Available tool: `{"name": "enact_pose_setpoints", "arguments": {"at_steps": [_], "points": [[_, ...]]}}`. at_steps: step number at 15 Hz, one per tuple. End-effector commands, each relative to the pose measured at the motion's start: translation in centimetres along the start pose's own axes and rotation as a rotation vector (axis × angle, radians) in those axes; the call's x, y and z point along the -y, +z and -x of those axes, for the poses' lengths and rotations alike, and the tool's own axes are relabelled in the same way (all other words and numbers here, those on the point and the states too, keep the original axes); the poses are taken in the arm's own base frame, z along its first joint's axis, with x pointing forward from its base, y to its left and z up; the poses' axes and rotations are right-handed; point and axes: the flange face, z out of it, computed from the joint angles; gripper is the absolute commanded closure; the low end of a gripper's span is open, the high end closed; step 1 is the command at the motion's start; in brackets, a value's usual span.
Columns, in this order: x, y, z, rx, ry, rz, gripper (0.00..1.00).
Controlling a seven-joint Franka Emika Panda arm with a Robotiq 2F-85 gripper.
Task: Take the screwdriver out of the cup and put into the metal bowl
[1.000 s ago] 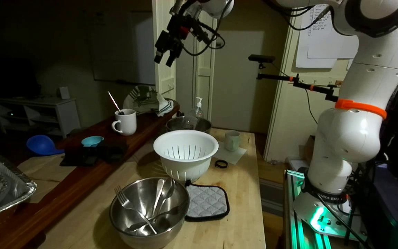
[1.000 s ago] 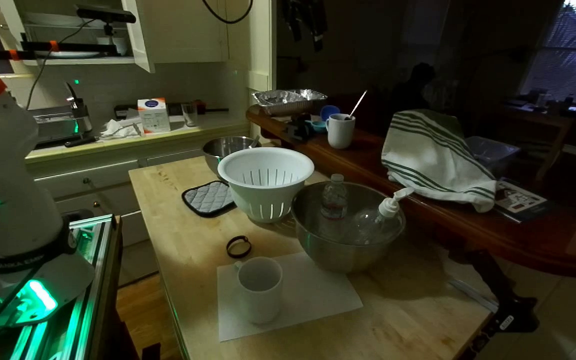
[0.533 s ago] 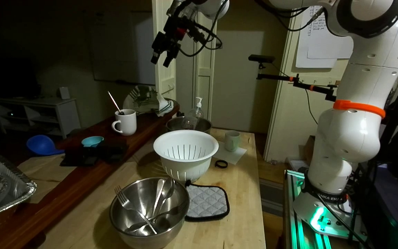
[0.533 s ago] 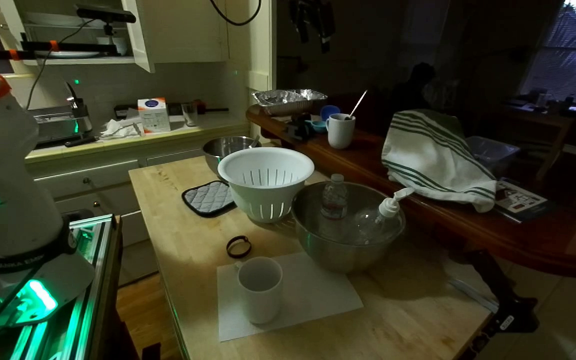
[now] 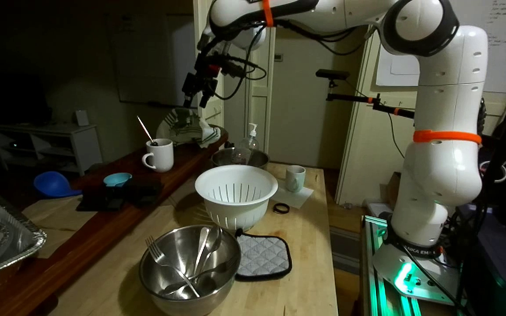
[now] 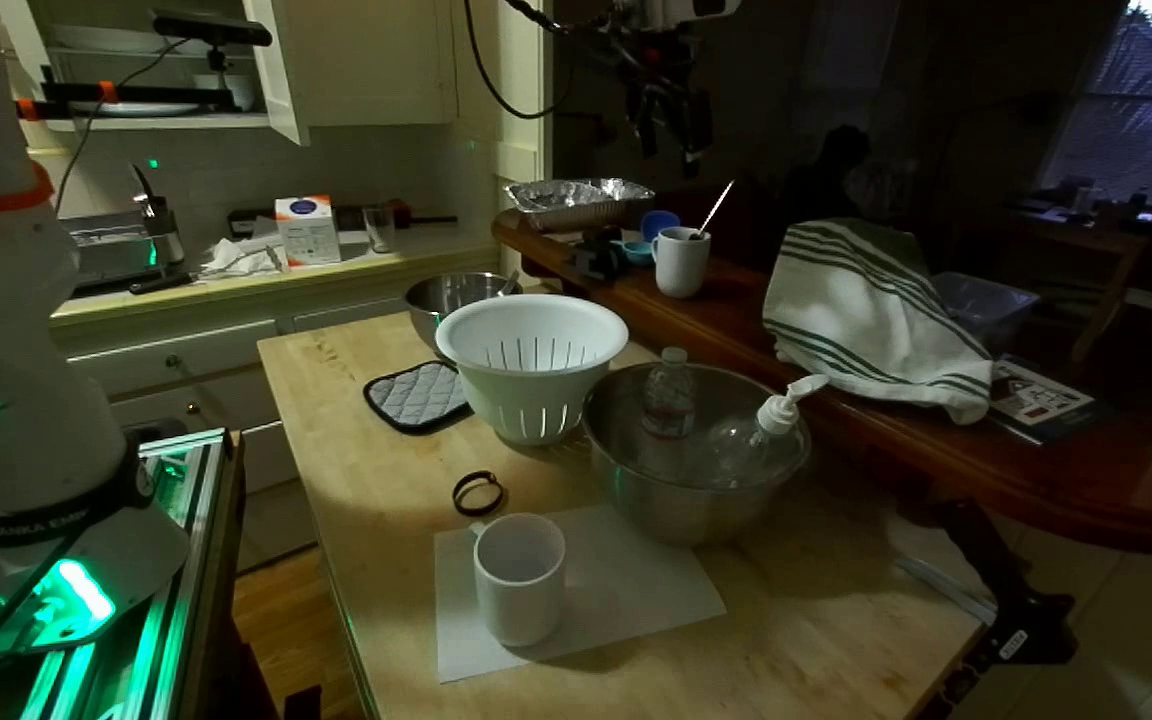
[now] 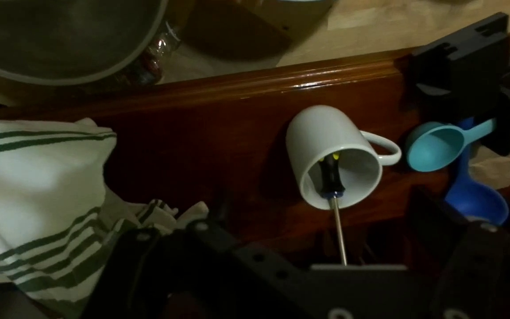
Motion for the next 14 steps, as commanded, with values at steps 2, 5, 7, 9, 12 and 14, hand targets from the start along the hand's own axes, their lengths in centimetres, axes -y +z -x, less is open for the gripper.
{"name": "enact_pose_setpoints", "arguments": {"at_steps": [2, 5, 7, 9, 12, 14], "points": [[2.4, 6.3, -3.4, 0.068, -0.054, 0.083, 0.00], [3.6, 8.5, -3.9, 0.067, -0.037, 0.078, 0.00], [3.6, 8.6, -3.2, 0.079, -0.058, 0.063, 0.00], [3.5, 8.5, -3.2, 0.078, -0.057, 0.063, 0.00], [3.7, 9.1, -4.2, 0.023, -0.070, 0.074, 0.00], [4.0, 9.9, -4.9, 0.000, -0.080, 0.082, 0.06]]}}
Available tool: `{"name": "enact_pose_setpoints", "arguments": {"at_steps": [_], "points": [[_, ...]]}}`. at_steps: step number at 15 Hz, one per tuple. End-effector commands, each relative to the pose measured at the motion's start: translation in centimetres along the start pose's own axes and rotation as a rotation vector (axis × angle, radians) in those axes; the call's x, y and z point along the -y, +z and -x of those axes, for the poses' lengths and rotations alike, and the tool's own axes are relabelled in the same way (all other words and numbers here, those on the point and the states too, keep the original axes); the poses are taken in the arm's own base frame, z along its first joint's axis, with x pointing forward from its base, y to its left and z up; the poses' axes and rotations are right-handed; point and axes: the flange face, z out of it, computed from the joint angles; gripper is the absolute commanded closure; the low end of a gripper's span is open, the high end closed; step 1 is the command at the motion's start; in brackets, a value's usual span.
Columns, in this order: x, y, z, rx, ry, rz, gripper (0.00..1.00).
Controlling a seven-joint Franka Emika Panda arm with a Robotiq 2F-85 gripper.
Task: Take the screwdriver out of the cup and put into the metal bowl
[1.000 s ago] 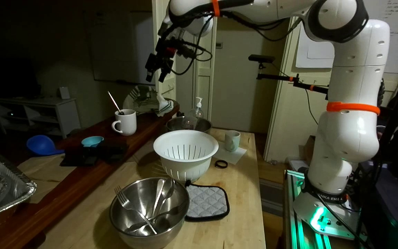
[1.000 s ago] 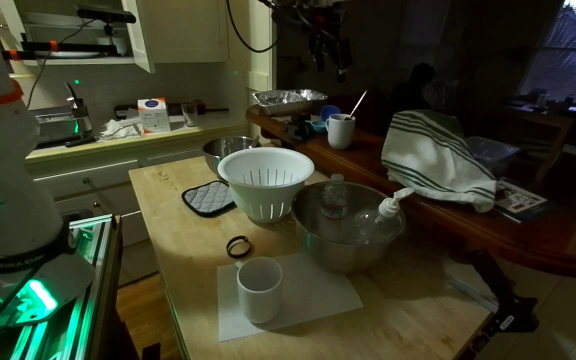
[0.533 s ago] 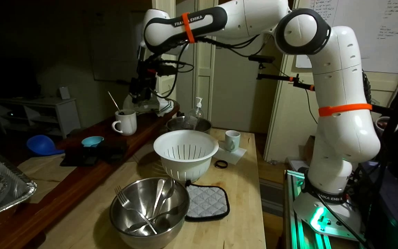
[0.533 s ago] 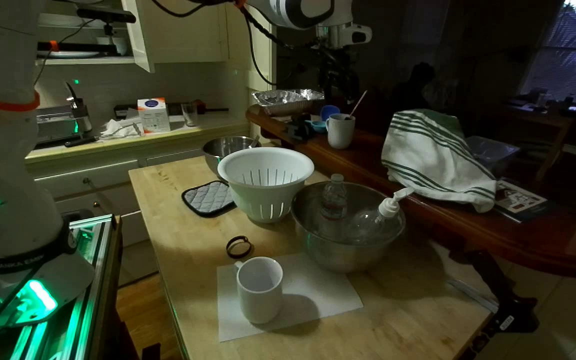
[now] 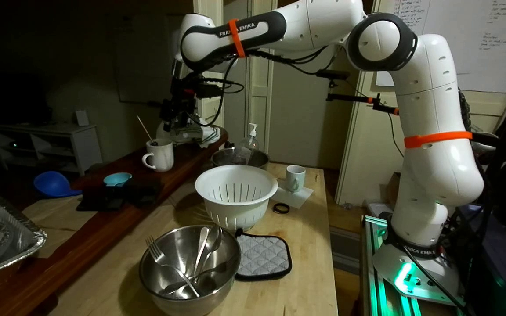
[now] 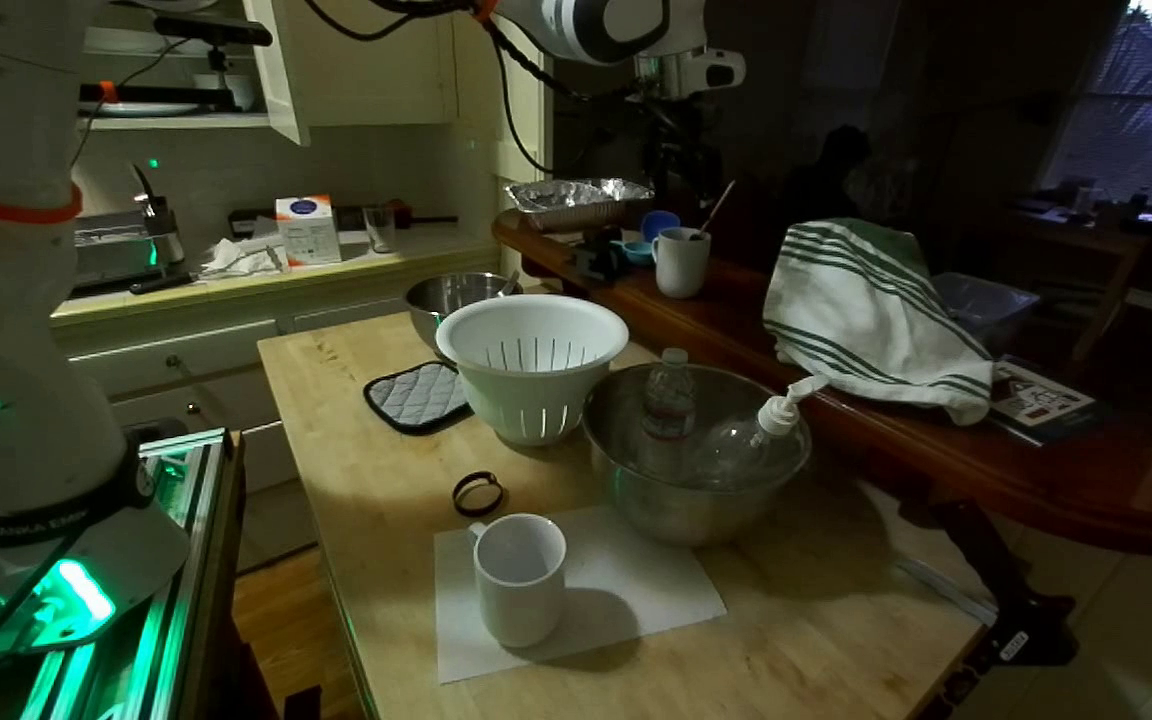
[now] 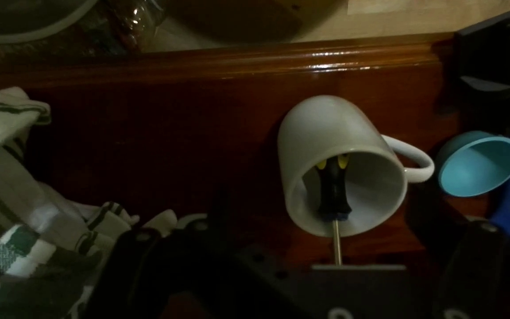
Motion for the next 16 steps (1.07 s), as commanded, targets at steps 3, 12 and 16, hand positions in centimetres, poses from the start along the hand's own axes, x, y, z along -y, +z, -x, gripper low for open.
{"name": "enact_pose_setpoints", "arguments": {"at_steps": [3, 12, 16], "points": [[1.0, 2.1, -2.0, -0.048, -0.031, 0.028, 0.14], [4.3, 4.8, -3.3, -0.037, -0.081, 0.013, 0.28], [4.2, 5.2, -3.5, -0.045, -0.072, 0.001, 0.42]]}}
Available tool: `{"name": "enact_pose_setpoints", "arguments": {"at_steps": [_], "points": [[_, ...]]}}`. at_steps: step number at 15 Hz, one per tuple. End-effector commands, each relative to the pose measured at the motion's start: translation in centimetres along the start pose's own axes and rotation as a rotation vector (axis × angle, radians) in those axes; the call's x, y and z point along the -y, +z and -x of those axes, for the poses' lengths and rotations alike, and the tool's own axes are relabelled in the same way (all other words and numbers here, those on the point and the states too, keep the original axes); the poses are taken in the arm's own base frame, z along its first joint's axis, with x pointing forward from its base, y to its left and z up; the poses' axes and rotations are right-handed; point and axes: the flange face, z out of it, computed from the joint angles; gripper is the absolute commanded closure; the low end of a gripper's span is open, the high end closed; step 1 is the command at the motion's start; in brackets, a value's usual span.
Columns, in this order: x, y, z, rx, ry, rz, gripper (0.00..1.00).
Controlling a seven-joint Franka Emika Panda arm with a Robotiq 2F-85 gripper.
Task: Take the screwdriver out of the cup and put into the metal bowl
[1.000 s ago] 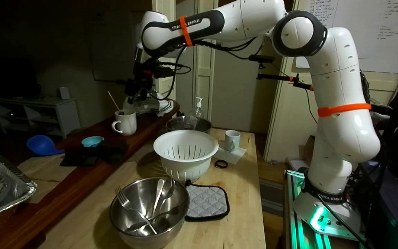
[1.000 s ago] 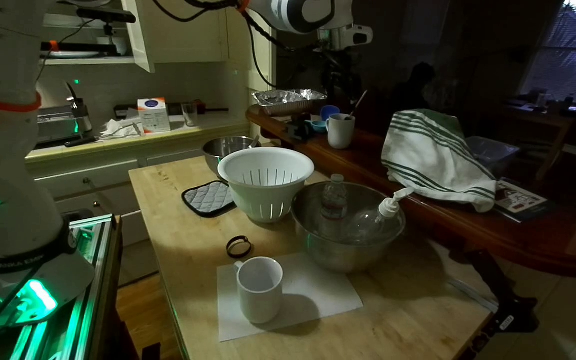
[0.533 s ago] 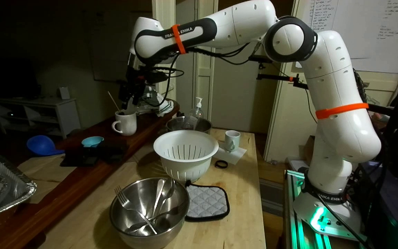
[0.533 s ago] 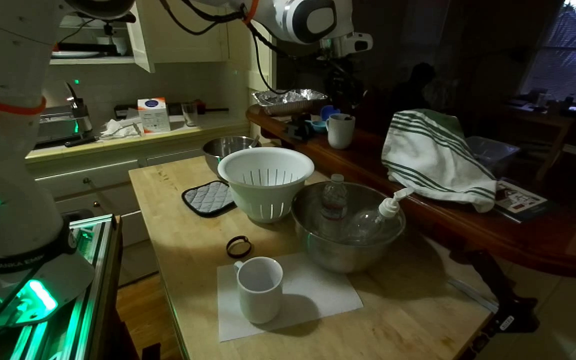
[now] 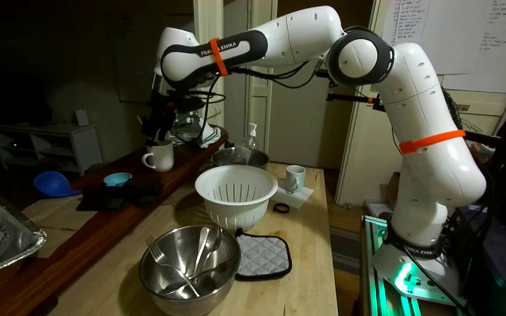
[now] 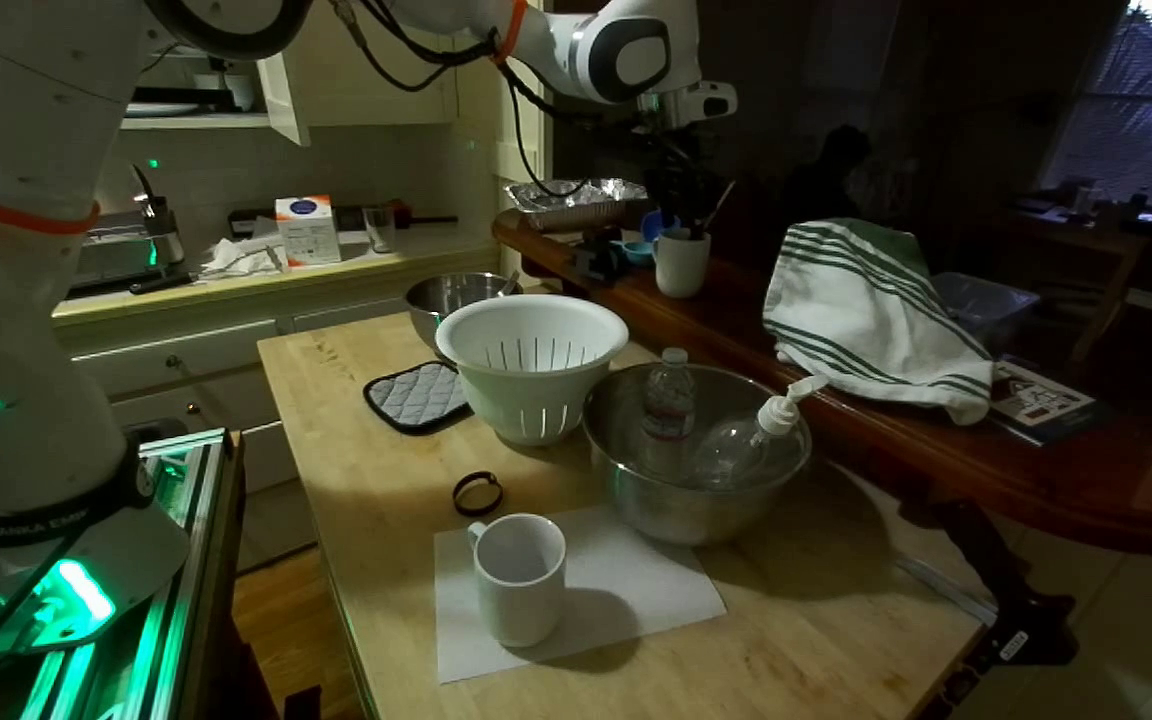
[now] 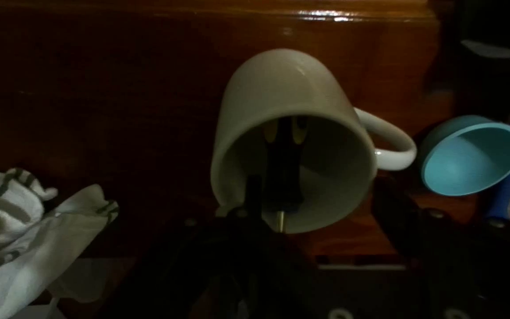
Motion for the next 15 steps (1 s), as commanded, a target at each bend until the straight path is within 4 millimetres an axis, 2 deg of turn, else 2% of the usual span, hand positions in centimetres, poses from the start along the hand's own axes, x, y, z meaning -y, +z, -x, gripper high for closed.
{"name": "enact_pose_setpoints", "arguments": {"at_steps": [1, 2, 3, 7, 8, 9, 11, 15], "points": [[-0.2, 0.2, -0.7, -0.019, 0.011, 0.000, 0.41], [-0.1, -0.2, -0.8, -0.027, 0.009, -0.001, 0.46], [0.0, -0.4, -0.9, -0.032, 0.007, 0.000, 0.41], [0.2, -0.9, -1.1, -0.041, 0.003, -0.007, 0.40], [0.0, -0.8, -1.1, -0.043, 0.010, -0.008, 0.41], [-0.3, -0.9, -1.0, -0.045, 0.017, -0.010, 0.47], [-0.7, -0.9, -1.0, -0.049, 0.029, -0.014, 0.53], [-1.6, -0.9, -0.9, -0.051, 0.043, -0.014, 0.52]]}}
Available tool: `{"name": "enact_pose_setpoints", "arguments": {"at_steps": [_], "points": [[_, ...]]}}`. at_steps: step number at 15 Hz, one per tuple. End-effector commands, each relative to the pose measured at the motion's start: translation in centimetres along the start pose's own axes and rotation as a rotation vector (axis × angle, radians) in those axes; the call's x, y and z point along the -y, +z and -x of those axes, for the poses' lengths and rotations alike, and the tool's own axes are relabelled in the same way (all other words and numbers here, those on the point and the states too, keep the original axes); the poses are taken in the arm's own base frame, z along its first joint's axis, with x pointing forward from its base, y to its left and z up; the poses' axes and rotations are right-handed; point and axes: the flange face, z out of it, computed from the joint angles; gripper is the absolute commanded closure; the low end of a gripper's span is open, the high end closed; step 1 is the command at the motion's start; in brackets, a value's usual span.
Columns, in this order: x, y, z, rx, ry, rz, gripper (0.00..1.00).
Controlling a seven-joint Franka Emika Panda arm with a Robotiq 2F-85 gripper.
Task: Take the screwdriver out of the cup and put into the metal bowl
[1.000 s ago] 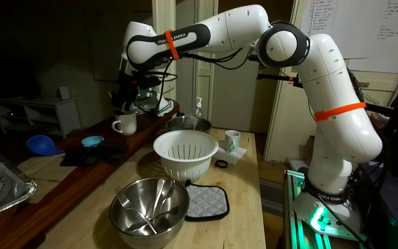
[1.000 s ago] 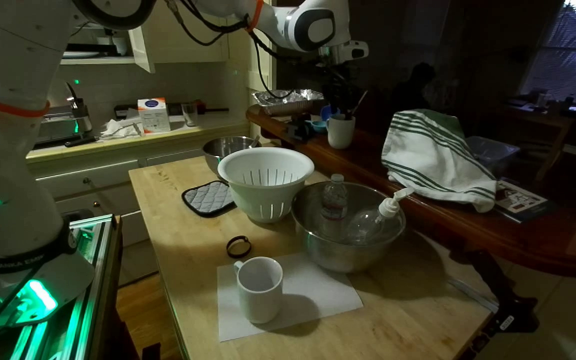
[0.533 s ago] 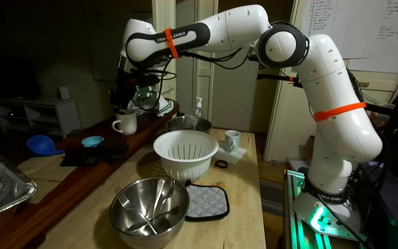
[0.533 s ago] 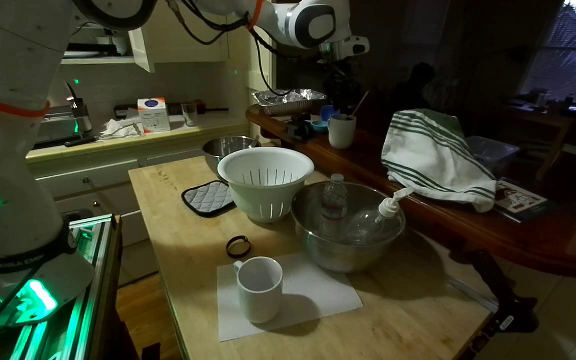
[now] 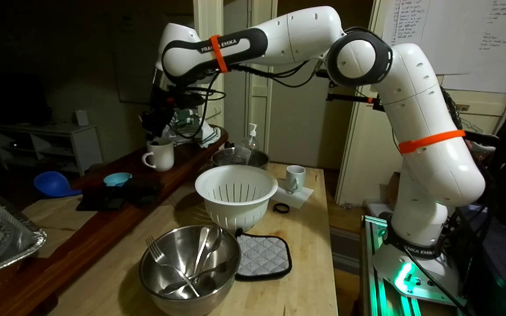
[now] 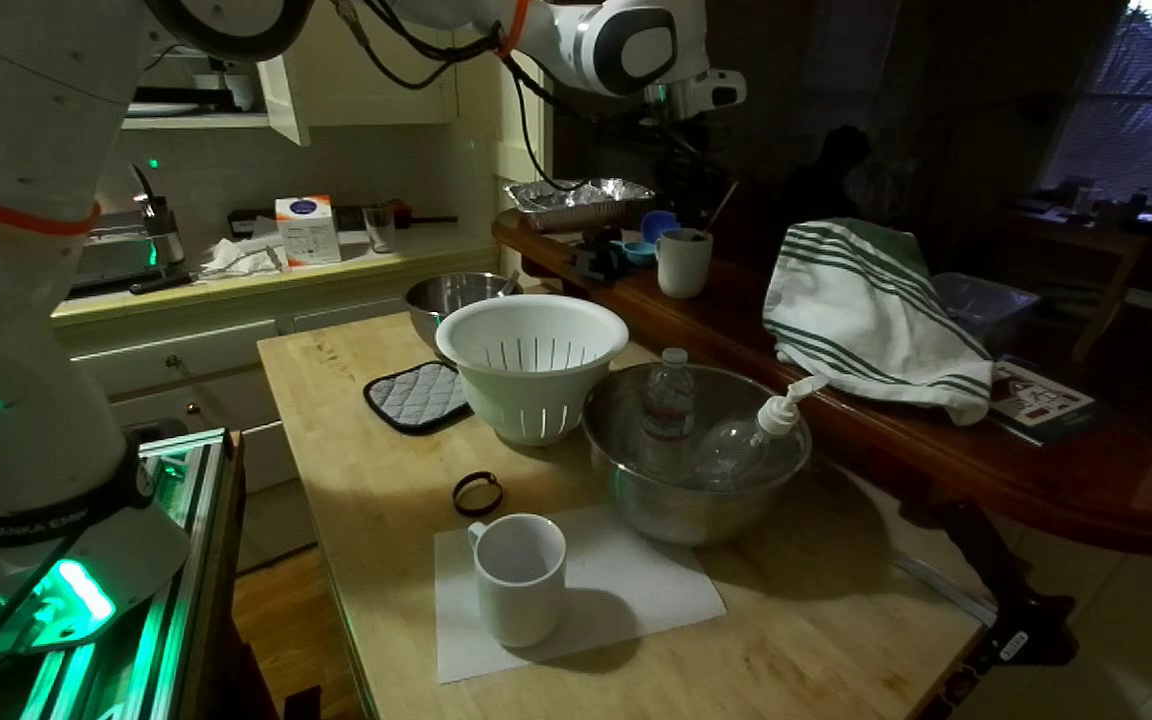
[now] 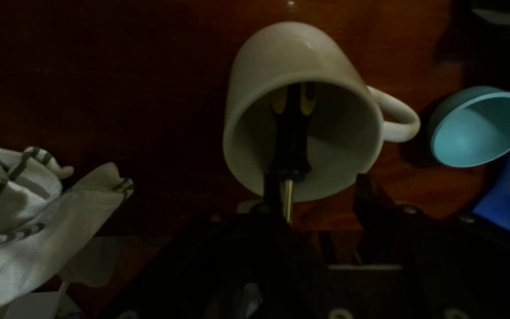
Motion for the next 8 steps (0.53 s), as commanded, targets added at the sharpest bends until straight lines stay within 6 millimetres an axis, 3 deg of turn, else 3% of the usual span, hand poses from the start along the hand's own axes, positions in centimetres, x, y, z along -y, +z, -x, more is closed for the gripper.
{"name": "enact_pose_setpoints", "arguments": {"at_steps": [1, 8], "points": [[-0.6, 0.5, -0.1, -0.008, 0.026, -0.017, 0.52], [-0.7, 1.8, 0.0, 0.016, 0.029, -0.021, 0.58]]}}
